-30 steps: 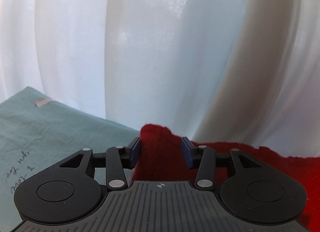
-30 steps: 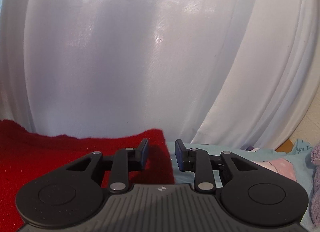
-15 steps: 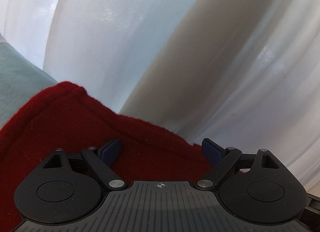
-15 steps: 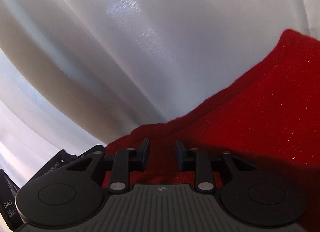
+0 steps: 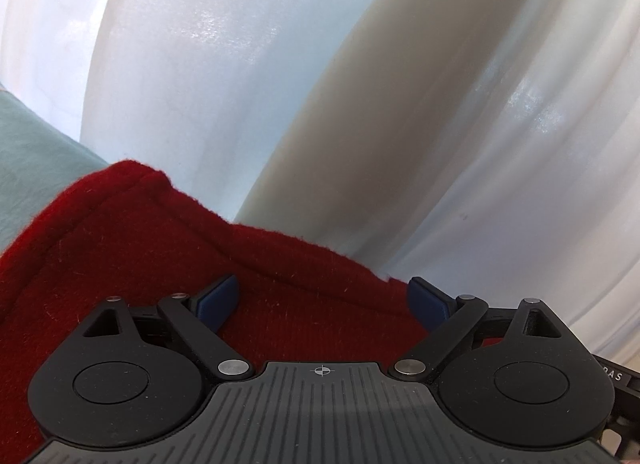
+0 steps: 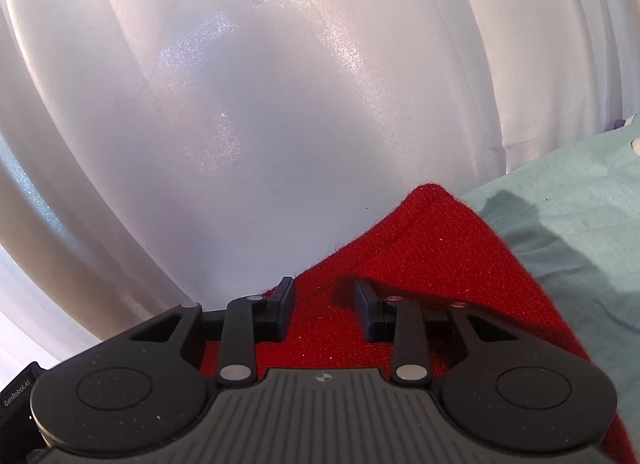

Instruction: Fold small clothes

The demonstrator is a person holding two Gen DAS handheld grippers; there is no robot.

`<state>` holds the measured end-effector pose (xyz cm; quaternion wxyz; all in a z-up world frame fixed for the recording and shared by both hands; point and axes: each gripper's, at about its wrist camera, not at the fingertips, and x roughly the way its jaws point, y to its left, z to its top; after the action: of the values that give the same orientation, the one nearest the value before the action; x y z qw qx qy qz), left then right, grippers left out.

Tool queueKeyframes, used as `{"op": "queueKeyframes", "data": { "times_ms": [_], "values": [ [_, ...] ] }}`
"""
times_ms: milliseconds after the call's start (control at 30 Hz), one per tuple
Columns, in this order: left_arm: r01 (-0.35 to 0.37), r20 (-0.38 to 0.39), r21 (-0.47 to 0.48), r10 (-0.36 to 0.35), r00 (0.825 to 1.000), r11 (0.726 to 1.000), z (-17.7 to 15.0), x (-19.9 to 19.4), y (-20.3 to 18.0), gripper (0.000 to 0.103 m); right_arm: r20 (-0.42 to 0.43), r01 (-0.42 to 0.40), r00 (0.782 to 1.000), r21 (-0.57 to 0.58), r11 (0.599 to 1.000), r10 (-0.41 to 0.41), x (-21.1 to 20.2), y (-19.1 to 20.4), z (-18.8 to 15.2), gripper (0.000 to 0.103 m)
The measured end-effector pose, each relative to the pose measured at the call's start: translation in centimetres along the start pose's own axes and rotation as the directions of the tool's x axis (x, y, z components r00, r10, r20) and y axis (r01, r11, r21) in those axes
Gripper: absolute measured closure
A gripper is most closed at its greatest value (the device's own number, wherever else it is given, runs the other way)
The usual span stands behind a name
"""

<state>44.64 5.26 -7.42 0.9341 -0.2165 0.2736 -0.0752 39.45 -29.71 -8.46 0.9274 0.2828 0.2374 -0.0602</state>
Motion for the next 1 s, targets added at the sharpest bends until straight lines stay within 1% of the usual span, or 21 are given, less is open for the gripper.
{"op": "queueKeyframes", "data": {
  "times_ms": [100, 133, 233, 300, 333, 433, 467, 500, 533, 567, 600, 633, 667, 700, 733, 767, 833, 867, 900, 933, 1000],
  "values": [
    [0.003, 0.0, -0.001, -0.003, 1.0, 1.0, 0.1, -0.2, -0.1, 0.008, -0.003, 0.004, 1.0, -0.003, 1.0, -0.004, 0.2, 0.1, -0.2, 0.071],
    [0.007, 0.005, -0.005, -0.007, 1.0, 1.0, 0.1, -0.3, 0.0, 0.008, -0.004, 0.005, 1.0, 0.0, 1.0, -0.005, -0.3, -0.4, -0.1, 0.071],
    [0.026, 0.034, -0.028, -0.026, 0.999, 0.999, -0.1, -0.9, 0.5, 0.008, -0.007, -0.002, 1.0, 0.014, 1.0, 0.002, -1.1, -0.8, 0.4, 0.071],
    [0.019, 0.063, -0.036, -0.016, 0.998, 0.999, -0.2, -1.6, 0.9, 0.008, -0.007, -0.006, 1.0, 0.017, 1.0, 0.006, -0.9, -0.6, 0.6, 0.071],
    [0.002, 0.084, -0.044, 0.002, 0.996, 0.999, -0.4, -2.2, 1.3, 0.008, -0.006, -0.007, 1.0, 0.018, 1.0, 0.007, -0.7, -0.8, 0.6, 0.071],
    [-0.052, 0.129, -0.115, 0.067, 0.989, 0.992, -0.4, -3.8, 3.2, 0.008, -0.002, -0.005, 1.0, 0.008, 1.0, 0.005, -0.9, -0.9, 0.5, 0.071],
    [-0.073, 0.139, -0.129, 0.091, 0.986, 0.989, -0.3, -4.3, 4.0, 0.008, 0.001, 0.006, 1.0, -0.006, 1.0, -0.006, -1.1, -0.8, 0.5, 0.071],
    [-0.112, 0.142, -0.126, 0.129, 0.981, 0.986, -0.2, -4.9, 4.6, 0.007, 0.007, 0.032, 0.999, -0.034, 0.999, -0.032, -1.5, -0.6, 0.5, 0.071],
    [-0.145, 0.143, -0.12, 0.162, 0.976, 0.982, 0.0, -5.4, 5.2, 0.007, 0.021, 0.063, 0.998, -0.069, 0.996, -0.062, -2.0, -0.3, 0.4, 0.07],
    [-0.175, 0.14, -0.117, 0.19, 0.972, 0.978, 0.1, -6.1, 5.8, 0.007, 0.04, 0.108, 0.994, -0.106, 0.989, -0.104, -2.8, 0.2, 0.4, 0.064],
    [-0.233, 0.141, -0.103, 0.246, 0.959, 0.967, 0.3, -6.9, 6.3, 0.007, 0.052, 0.15, 0.988, -0.125, 0.981, -0.145, -3.3, 0.3, 0.4, 0.056],
    [-0.303, 0.146, -0.075, 0.311, 0.939, 0.95, 0.4, -7.7, 6.6, 0.006, 0.064, 0.216, 0.976, -0.147, 0.965, -0.209, -3.9, 0.5, 0.3, 0.05],
    [-0.373, 0.156, -0.034, 0.373, 0.914, 0.927, 0.4, -8.6, 7.0, 0.006, 0.082, 0.291, 0.956, -0.176, 0.941, -0.28, -4.6, 0.8, 0.3, 0.04],
    [-0.412, 0.152, 0.0, 0.407, 0.901, 0.911, 0.4, -9.6, 7.4, 0.006, 0.103, 0.353, 0.935, -0.217, 0.91, -0.338, -5.4, 1.1, 0.1, 0.035],
    [-0.413, 0.135, 0.024, 0.407, 0.904, 0.91, 0.3, -10.6, 8.0, 0.006, 0.119, 0.396, 0.918, -0.256, 0.882, -0.378, -6.2, 1.3, -0.1, 0.035],
    [-0.394, 0.108, 0.037, 0.388, 0.915, 0.918, 0.2, -11.6, 8.6, 0.006, 0.112, 0.378, 0.926, -0.272, 0.885, -0.361, -7.6, 1.2, -0.4, 0.035],
    [-0.311, 0.034, 0.027, 0.31, 0.95, 0.95, -0.2, -13.6, 9.6, 0.006, 0.037, 0.246, 0.969, -0.239, 0.939, -0.244, -10.2, 0.6, -1.0, 0.034],
    [-0.258, -0.001, 0.013, 0.258, 0.966, 0.966, -0.4, -14.5, 10.0, 0.006, -0.007, 0.181, 0.982, -0.213, 0.96, -0.187, -11.5, 0.4, -1.5, 0.032],
    [-0.186, -0.044, -0.002, 0.186, 0.982, 0.982, -0.7, -15.2, 10.2, 0.006, -0.035, 0.134, 0.989, -0.199, 0.971, -0.144, -12.5, 0.5, -2.1, 0.03],
    [-0.127, -0.083, -0.013, 0.126, 0.989, 0.992, -0.9, -15.7, 10.4, 0.005, -0.047, 0.096, 0.993, -0.205, 0.974, -0.108, -13.8, 0.9, -2.9, 0.028],
    [-0.046, -0.147, -0.04, 0.04, 0.988, 0.998, -1.9, -15.6, 10.5, 0.005, -0.026, 0.067, 0.997, -0.268, 0.961, -0.076, -16.1, 2.4, -4.6, 0.027]
  ]
}}
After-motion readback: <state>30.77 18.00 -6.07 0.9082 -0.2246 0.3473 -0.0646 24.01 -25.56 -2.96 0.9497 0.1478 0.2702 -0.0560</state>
